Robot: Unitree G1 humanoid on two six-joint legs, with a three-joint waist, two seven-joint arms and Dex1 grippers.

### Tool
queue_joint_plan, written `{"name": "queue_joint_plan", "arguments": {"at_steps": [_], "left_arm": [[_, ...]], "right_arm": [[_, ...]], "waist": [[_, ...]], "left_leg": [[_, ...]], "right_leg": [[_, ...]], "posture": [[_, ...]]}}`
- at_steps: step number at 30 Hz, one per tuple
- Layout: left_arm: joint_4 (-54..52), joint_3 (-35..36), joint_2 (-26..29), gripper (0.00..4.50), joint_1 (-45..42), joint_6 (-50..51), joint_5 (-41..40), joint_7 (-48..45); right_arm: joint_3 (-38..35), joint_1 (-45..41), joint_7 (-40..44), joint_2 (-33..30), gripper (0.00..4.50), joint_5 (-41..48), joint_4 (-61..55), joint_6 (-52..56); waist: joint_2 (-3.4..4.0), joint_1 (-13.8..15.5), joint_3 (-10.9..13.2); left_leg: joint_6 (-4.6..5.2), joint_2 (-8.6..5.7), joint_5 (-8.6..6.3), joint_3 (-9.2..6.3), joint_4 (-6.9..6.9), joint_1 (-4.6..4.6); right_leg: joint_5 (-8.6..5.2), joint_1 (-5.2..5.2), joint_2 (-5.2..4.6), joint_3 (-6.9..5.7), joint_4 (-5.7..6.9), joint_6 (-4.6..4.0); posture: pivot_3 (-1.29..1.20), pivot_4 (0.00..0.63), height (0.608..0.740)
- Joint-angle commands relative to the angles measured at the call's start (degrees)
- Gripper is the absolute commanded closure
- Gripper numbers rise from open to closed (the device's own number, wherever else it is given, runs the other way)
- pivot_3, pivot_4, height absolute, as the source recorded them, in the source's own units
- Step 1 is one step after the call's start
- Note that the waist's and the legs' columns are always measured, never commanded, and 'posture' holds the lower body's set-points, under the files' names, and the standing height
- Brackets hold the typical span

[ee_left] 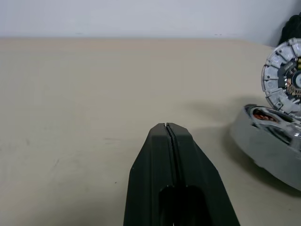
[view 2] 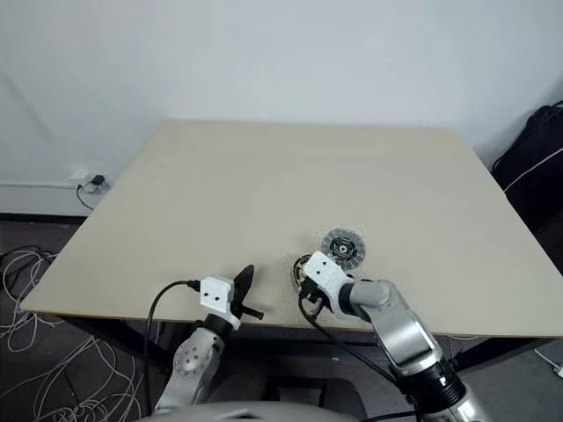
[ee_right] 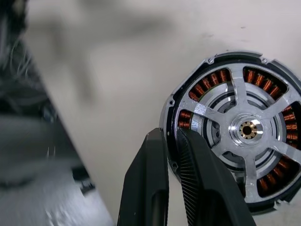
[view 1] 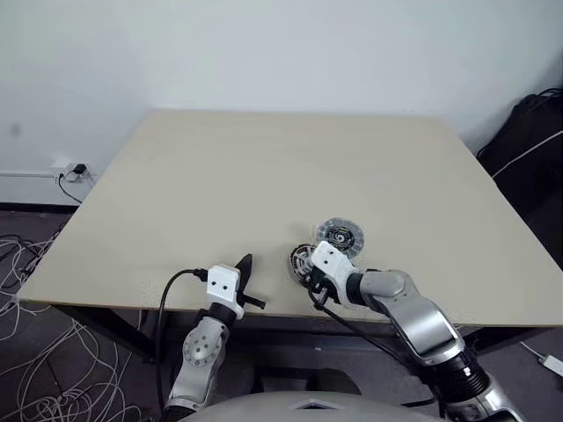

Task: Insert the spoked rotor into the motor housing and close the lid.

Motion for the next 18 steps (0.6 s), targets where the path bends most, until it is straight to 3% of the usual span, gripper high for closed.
{"name": "queue_joint_plan", "arguments": {"at_steps": [1, 10, 16, 18], "left_arm": [[-0.2, -0.3, -0.2, 4.50, -1.1, -0.5, -0.5, -0.4], [-1.2, 0.2, 0.0, 4.50, -0.2, -0.3, -0.5, 0.0], [-1.4, 0.4, -0.1, 4.50, 0.0, -0.3, -0.5, 0.2], [-1.5, 0.4, -0.1, 4.50, 0.0, -0.3, -0.3, 0.2]], "right_arm": [[-2.9, -1.9, -4.7, 3.5, 4.41, 1.6, -1.7, 4.9], [-4.3, -6.0, -12.6, 12.7, 4.41, 4.9, 0.2, 12.2], [-3.6, -7.7, -15.0, 15.2, 4.41, 6.8, 2.0, 13.3], [-3.5, -8.3, -15.9, 15.9, 3.69, 6.9, 2.8, 12.9]], "waist": [[0.02, -0.1, 0.0], [0.04, -0.7, 0.0], [0.05, -1.0, 0.0], [0.07, -1.3, 0.0]], "left_leg": [[0.00, 0.00, 0.00, 0.01, 0.02, 0.00], [-0.02, -0.02, 0.01, 0.01, 0.03, 0.00], [-0.03, -0.03, 0.02, 0.01, 0.04, 0.01], [-0.04, -0.03, 0.03, 0.01, 0.03, 0.02]], "right_leg": [[0.01, 0.00, 0.00, 0.01, 0.01, 0.02], [0.04, -0.01, 0.03, 0.02, 0.00, 0.07], [0.10, -0.01, 0.04, 0.03, 0.02, 0.16], [0.12, -0.01, 0.06, 0.03, 0.02, 0.18]], "posture": [[0.00, 0.000, 0.740], [0.00, 0.000, 0.740], [0.00, 0.000, 0.740], [0.00, 0.000, 0.740]]}}
